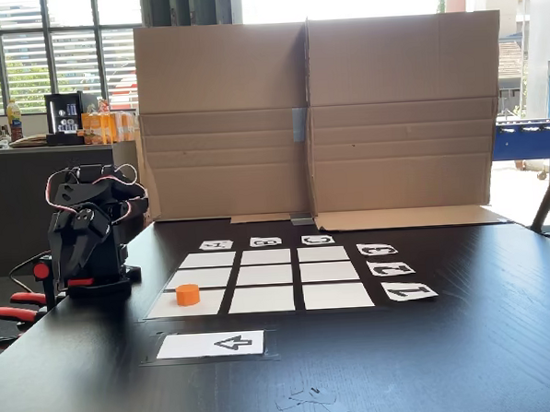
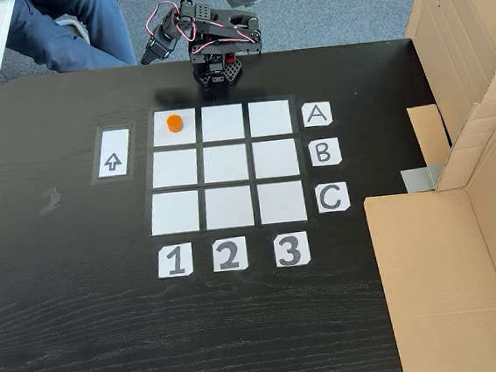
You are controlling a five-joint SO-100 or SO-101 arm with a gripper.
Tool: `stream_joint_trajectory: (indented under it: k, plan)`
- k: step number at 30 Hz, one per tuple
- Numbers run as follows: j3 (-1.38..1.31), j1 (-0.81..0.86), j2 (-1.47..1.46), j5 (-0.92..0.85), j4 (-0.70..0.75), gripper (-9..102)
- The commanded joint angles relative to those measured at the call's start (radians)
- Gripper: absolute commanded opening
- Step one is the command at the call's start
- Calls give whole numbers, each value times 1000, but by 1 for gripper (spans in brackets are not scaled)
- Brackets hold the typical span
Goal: Pick up the round, orange token and place it in the grid on square A1.
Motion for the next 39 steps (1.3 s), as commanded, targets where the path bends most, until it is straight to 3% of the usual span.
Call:
stream_joint_trajectory:
  k: [1,39]
  plan:
    - [8,8,-2,2,-25,0]
    - [97,29,109,26,-46,-1]
